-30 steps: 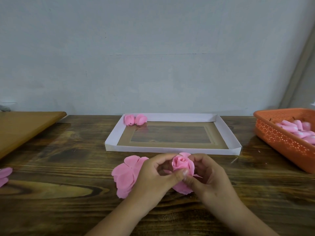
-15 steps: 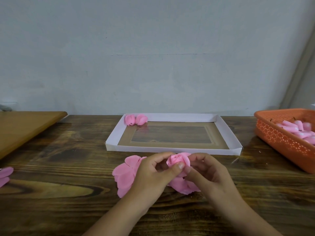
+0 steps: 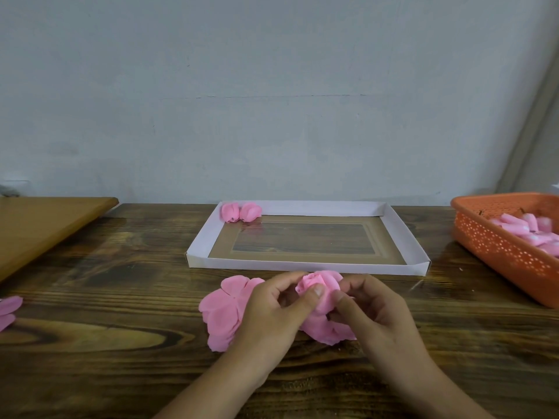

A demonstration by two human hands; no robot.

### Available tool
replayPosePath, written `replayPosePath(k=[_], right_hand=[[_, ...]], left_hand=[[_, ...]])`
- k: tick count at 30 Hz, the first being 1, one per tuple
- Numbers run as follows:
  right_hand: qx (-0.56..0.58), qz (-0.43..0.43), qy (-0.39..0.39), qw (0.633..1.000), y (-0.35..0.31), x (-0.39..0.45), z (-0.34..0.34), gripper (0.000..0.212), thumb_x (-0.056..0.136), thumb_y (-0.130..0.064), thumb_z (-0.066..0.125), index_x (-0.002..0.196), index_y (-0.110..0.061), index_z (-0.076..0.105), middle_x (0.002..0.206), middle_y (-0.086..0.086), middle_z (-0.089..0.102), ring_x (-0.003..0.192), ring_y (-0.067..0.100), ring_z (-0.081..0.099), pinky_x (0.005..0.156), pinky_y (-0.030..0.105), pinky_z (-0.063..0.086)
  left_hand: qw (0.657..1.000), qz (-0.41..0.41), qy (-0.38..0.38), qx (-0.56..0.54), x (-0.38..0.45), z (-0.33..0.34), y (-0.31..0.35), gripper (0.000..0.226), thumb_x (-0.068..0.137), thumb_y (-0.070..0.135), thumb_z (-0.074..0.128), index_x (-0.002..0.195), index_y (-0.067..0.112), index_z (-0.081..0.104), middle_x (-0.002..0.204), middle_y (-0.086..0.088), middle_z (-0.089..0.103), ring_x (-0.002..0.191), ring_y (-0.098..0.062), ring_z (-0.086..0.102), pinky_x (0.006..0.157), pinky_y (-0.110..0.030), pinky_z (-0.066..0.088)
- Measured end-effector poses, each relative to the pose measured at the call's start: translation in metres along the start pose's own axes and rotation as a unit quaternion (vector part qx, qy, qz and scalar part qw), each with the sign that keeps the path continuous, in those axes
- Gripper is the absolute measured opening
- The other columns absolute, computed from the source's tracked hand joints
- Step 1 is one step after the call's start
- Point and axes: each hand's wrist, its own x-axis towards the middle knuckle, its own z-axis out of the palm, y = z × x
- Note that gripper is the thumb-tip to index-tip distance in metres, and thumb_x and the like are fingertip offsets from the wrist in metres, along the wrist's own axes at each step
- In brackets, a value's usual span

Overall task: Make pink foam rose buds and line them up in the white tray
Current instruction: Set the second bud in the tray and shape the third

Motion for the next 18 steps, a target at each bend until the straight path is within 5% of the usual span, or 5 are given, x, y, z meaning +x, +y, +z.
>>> replayPosePath(k=[2,8,12,18], right_hand=[[-0.003,0.001,-0.009,1.000,-0.0010,-0.0003,0.0014,0.001,0.087,-0.025,0.070,0.087,-0.025,0.071,0.085,0.006,0.077,0.076,0.018,0.075,0.062,0.028,0.059],[-0.033,-0.006,-0.001,0.999,0.0036,-0.0008,0.0017,0.010,0.083,-0.033,0.072,0.090,-0.027,0.070,0.088,0.005,0.077,0.082,0.020,0.075,0.064,0.029,0.059],[-0.032,-0.013,0.007,0.999,0.0033,-0.0005,0.0007,0.005,0.087,-0.021,0.073,0.090,-0.019,0.071,0.087,0.005,0.078,0.080,0.020,0.076,0.065,0.032,0.062],[-0.052,-0.036,0.023,0.998,0.0021,-0.0023,0.0014,0.003,0.087,-0.014,0.072,0.089,-0.015,0.071,0.082,0.003,0.078,0.075,0.020,0.076,0.065,0.035,0.063]], left_hand=[[1.000,0.004,0.003,0.000,0.0000,0.0002,0.0002,0.013,0.092,0.035,0.070,0.100,0.042,0.077,0.098,0.017,0.077,0.098,0.000,0.071,0.076,-0.015,0.056],[0.995,0.061,0.008,0.073,-0.0019,0.0019,0.0028,0.012,0.091,0.045,0.067,0.096,0.053,0.073,0.097,0.024,0.075,0.097,0.002,0.069,0.077,-0.013,0.055],[0.996,0.067,-0.009,0.062,-0.0018,0.0007,0.0052,0.026,0.076,0.062,0.068,0.098,0.049,0.074,0.097,0.019,0.076,0.097,-0.005,0.072,0.082,-0.025,0.061],[0.997,0.057,-0.009,0.056,-0.0011,-0.0007,0.0033,0.035,0.078,0.061,0.064,0.104,0.040,0.074,0.097,0.019,0.076,0.097,-0.003,0.071,0.081,-0.021,0.059]])
